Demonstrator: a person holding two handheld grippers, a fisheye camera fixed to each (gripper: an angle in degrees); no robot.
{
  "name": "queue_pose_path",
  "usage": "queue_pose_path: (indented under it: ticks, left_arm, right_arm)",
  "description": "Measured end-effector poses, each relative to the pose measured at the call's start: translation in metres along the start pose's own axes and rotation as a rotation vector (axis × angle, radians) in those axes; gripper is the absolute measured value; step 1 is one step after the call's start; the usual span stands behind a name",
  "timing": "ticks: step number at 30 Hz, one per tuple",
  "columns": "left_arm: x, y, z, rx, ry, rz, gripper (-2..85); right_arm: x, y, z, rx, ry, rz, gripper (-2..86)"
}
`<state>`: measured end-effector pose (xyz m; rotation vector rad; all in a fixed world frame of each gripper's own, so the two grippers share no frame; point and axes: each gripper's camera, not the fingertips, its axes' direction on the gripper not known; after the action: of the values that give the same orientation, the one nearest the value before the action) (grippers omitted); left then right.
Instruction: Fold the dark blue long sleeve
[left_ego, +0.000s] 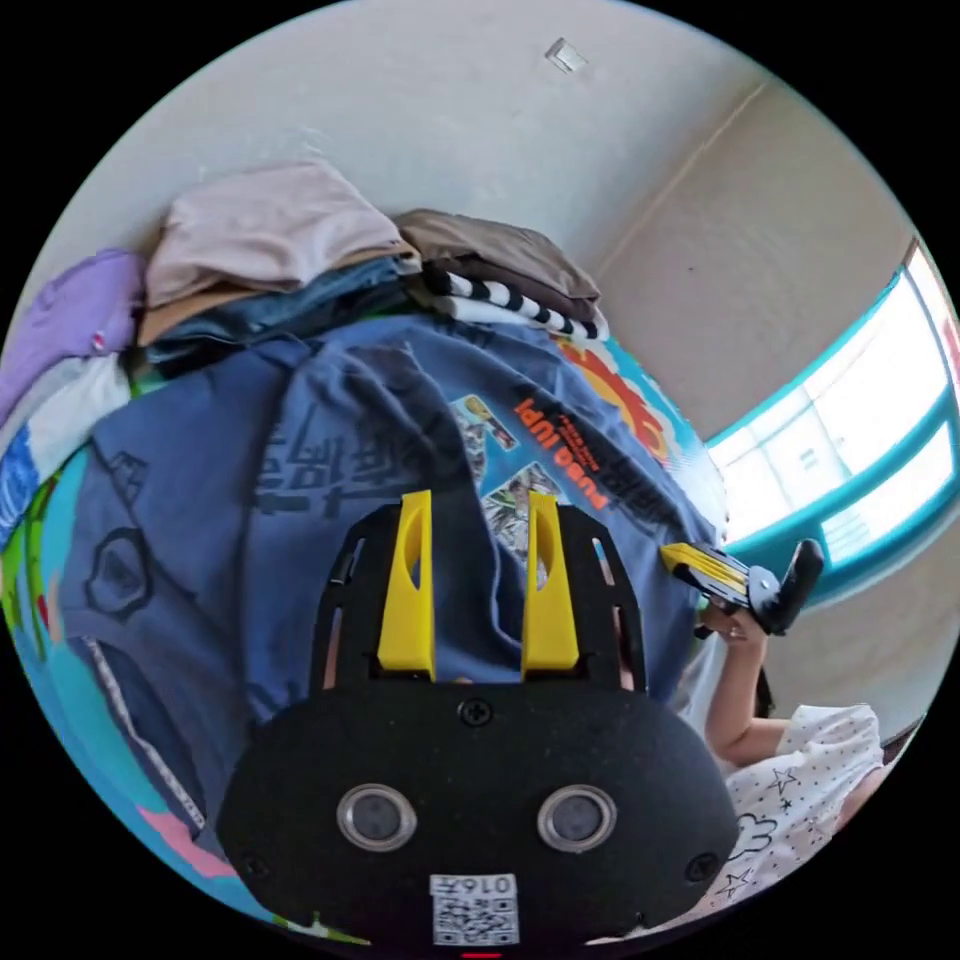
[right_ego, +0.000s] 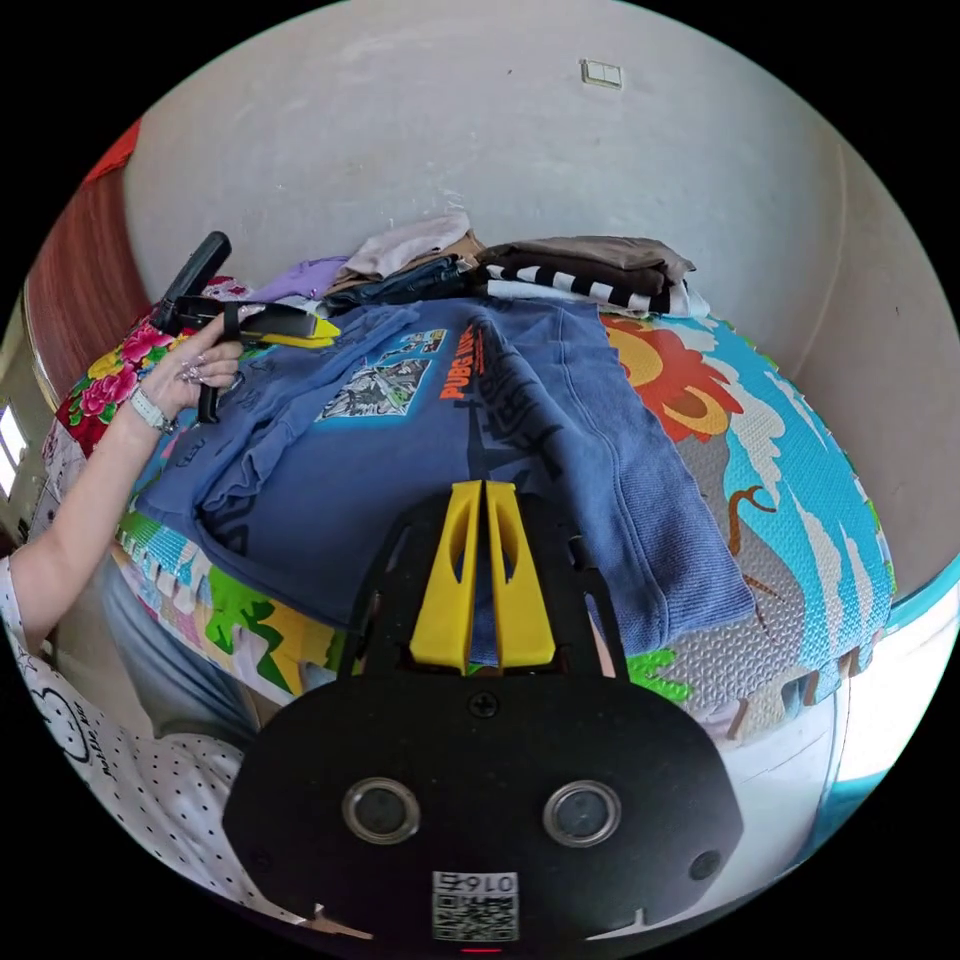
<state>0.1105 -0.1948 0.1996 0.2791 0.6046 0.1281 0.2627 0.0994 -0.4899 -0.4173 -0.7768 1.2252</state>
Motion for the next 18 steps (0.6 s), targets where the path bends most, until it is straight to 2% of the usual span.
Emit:
queue_pose_path:
  ticks: [2, 4, 5, 11, 14, 16, 18]
  left_arm:
    - [0.008, 0.002, 0.023, -0.074, -0.056, 0.003, 9.3]
    - [0.021, 0.017, 0.021, -0.029, -0.263, 0.030, 0.9]
    - [0.024, 0.021, 0.018, -0.015, -0.254, 0.046, 0.5]
    - [0.027, 0.117, -0.082, 0.302, -0.156, 0.054, -0.8]
    - [0.029, 0.214, -0.153, 0.539, -0.159, 0.025, -0.9]
    - [0.047, 0.311, -0.195, 0.719, -0.250, 0.033, -0.9]
    - [0.063, 0.380, -0.211, 0.807, -0.365, -0.056, -0.9]
  right_arm:
    - [0.003, 0.001, 0.000, 0.015, -0.023, 0.013, 0.1]
    - [0.003, 0.000, 0.001, 0.023, -0.038, 0.023, 0.0]
    - [0.002, 0.000, 0.001, 0.026, -0.037, 0.022, 0.0]
    - [-0.012, -0.002, 0.004, 0.045, -0.006, 0.006, 0.0]
    - [-0.022, -0.004, 0.006, 0.048, 0.015, -0.001, 0.3]
    - [-0.034, -0.007, 0.007, 0.047, 0.048, -0.010, 0.8]
    - [-0.046, -0.012, 0.008, 0.026, 0.089, -0.021, 1.5]
